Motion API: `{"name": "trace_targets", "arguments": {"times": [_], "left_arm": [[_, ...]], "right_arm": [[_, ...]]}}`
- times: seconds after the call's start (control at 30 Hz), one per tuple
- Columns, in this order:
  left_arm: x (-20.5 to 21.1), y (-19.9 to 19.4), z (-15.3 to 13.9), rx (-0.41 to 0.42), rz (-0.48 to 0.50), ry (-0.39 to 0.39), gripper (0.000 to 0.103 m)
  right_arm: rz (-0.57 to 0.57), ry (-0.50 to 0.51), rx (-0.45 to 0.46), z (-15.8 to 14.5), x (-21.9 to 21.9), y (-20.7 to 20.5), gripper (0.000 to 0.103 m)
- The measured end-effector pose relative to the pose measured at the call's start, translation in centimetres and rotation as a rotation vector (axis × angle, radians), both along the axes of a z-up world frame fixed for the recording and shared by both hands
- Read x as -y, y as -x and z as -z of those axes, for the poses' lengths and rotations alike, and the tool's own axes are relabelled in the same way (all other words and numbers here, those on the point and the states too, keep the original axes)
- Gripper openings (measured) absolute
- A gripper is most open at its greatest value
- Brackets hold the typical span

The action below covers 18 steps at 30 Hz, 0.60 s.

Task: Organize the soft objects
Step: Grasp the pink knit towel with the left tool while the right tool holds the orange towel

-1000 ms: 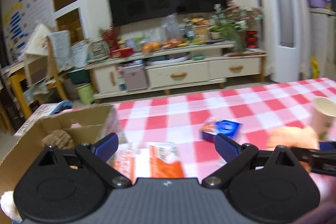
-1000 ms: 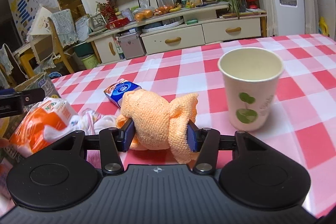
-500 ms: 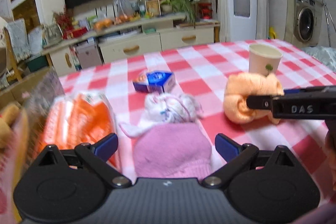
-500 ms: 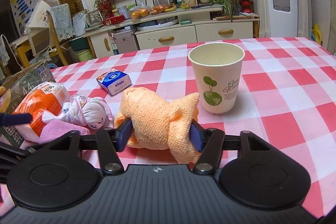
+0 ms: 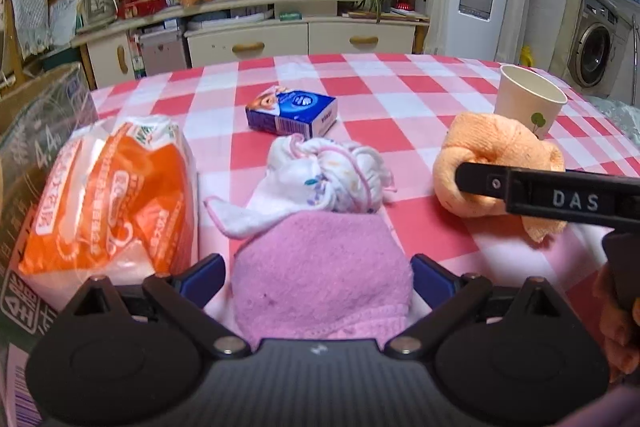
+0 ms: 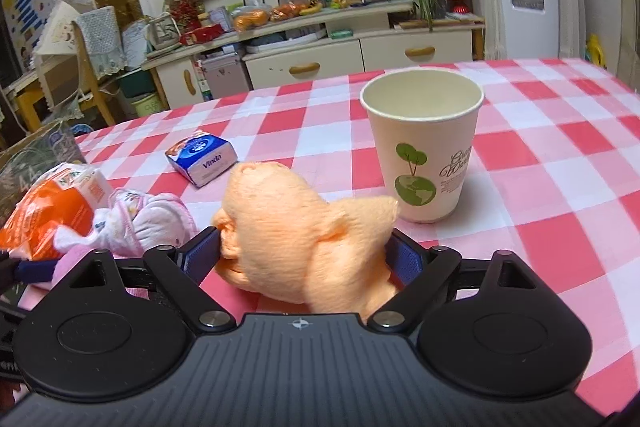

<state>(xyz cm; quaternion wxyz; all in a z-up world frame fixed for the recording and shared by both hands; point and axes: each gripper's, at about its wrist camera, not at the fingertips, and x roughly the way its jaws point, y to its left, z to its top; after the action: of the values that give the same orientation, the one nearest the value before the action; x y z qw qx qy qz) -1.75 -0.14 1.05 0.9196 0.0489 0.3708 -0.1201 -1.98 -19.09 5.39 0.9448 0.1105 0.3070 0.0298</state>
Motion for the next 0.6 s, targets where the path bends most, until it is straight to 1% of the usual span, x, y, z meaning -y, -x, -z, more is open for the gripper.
{"name": "trace_targets", "arguments": {"times": [0.1,0.17,0.27,0.4,0.43,0.47,0.5,0.53,0.6], "left_arm": [[-0.2,-0.3,0.3,-0.042,-0.009,0.034,0.093],[-0.3,-0.5,0.4,-0.066,-0.011,0.053,0.091],[-0.4,-0.6,0.5,-0.086,-0.013,0.071,0.090],[-0.4,-0.8,0.4,-0.093,-0.005,0.070,0.090],[-0.5,-1.0,0.3,-0.095,-0.005,0.073,0.089],[-0.6,-1.1,0.3,-0.096,-0.006,0.075,0.089],[-0.6,-1.2,0.3,-0.096,-0.005,0.075,0.088],[-0.6,-1.2,0.2,-0.096,-0.003,0.074,0.087],[-0.6,-1.1,0.2,-0.092,0.002,0.072,0.085]], "right_arm": [[0.006,-0.039,-0.019,0.3,-0.1,-0.7,0.103],[0.009,-0.045,-0.029,0.6,-0.4,-1.2,0.103],[-0.001,-0.044,-0.028,0.7,-0.9,-1.5,0.103],[-0.008,-0.012,-0.012,0.7,-1.2,-1.4,0.103],[-0.009,-0.008,-0.006,0.6,-1.2,-1.4,0.102],[-0.011,-0.009,-0.003,0.5,-1.2,-1.4,0.098],[-0.016,-0.010,0.001,0.4,-1.2,-1.4,0.089],[-0.025,-0.010,0.002,0.4,-1.3,-1.4,0.084],[-0.036,0.011,0.008,0.4,-1.5,-1.4,0.084]]}}
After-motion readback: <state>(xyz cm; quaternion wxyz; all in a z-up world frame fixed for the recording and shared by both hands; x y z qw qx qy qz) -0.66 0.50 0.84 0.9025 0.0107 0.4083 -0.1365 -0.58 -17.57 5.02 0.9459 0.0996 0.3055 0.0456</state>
